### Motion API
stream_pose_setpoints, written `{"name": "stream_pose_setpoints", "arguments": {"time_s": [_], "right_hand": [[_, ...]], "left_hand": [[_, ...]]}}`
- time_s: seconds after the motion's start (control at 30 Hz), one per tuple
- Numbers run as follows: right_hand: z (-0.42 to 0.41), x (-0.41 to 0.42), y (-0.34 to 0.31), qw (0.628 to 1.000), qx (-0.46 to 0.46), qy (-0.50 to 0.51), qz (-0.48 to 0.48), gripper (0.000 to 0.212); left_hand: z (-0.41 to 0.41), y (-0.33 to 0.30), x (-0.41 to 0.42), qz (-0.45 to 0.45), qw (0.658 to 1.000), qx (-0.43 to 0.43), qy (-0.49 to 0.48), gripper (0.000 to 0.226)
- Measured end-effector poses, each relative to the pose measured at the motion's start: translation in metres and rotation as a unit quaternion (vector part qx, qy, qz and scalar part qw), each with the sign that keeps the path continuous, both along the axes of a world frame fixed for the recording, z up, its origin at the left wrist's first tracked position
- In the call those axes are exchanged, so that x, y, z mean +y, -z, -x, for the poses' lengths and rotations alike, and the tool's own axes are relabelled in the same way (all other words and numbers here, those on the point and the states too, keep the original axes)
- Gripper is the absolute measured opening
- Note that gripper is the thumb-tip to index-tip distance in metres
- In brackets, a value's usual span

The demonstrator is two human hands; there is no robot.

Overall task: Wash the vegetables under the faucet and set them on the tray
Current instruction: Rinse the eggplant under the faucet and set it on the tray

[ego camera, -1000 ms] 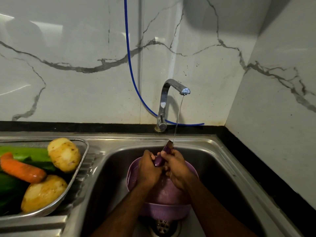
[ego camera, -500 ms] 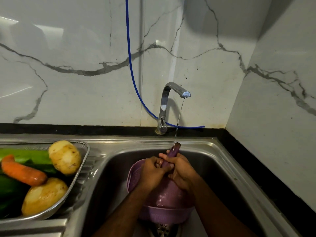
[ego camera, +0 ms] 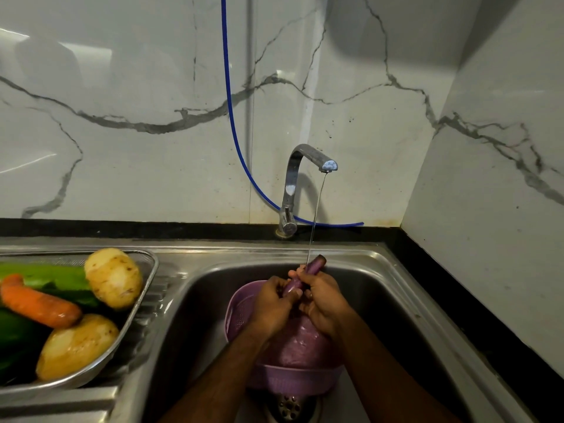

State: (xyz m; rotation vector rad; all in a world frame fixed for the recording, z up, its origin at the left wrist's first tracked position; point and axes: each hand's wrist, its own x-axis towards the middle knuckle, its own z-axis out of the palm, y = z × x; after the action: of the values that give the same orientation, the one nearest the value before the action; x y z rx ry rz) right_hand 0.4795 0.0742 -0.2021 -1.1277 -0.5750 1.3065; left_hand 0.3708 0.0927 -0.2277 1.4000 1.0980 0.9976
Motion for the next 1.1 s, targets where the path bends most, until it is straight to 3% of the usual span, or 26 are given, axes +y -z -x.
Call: {"name": "stream_pose_setpoints", "arguments": {"time_s": [0.13, 0.23, 0.3, 0.47, 0.6, 0.77, 0.9, 1.0, 1.1], "right_hand": [[-0.001, 0.003, 0.001, 0.998, 0.066, 0.023, 0.002, 0.024], [-0.004, 0.001, -0.002, 0.998, 0.055, 0.006, 0.018, 0.032], [-0.005, -0.003, -0.001, 0.999, 0.029, -0.029, 0.026, 0.040], [-0.007, -0.015, -0.004, 0.986, -0.013, -0.163, -0.009, 0.013], [-0.003, -0.013, 0.004, 0.984, -0.043, -0.170, -0.009, 0.015], [0.007, -0.010, 0.001, 0.998, -0.050, -0.026, 0.013, 0.029], [0.011, -0.003, 0.007, 0.995, -0.085, 0.054, 0.012, 0.033], [0.008, -0.002, 0.006, 0.996, -0.061, 0.049, 0.029, 0.034], [0.005, -0.004, 0.004, 0.999, -0.023, 0.033, 0.024, 0.028]], "left_hand": [[0.004, -0.002, -0.001, 0.025, 0.998, -0.053, -0.001, 0.022], [0.007, -0.012, -0.010, 0.062, 0.995, -0.072, 0.043, 0.017], [0.006, -0.016, -0.012, 0.113, 0.986, -0.096, 0.074, 0.037], [0.000, -0.019, -0.010, 0.217, 0.959, -0.173, 0.057, 0.053], [-0.001, -0.020, -0.010, 0.239, 0.951, -0.184, 0.063, 0.052], [-0.010, -0.017, -0.018, 0.181, 0.974, -0.118, 0.071, 0.042], [-0.009, -0.005, -0.012, 0.061, 0.997, -0.022, 0.033, 0.001], [-0.003, -0.002, -0.007, -0.037, 0.999, 0.035, -0.017, 0.018], [0.002, -0.001, -0.003, -0.063, 0.996, 0.048, -0.026, 0.017]]}}
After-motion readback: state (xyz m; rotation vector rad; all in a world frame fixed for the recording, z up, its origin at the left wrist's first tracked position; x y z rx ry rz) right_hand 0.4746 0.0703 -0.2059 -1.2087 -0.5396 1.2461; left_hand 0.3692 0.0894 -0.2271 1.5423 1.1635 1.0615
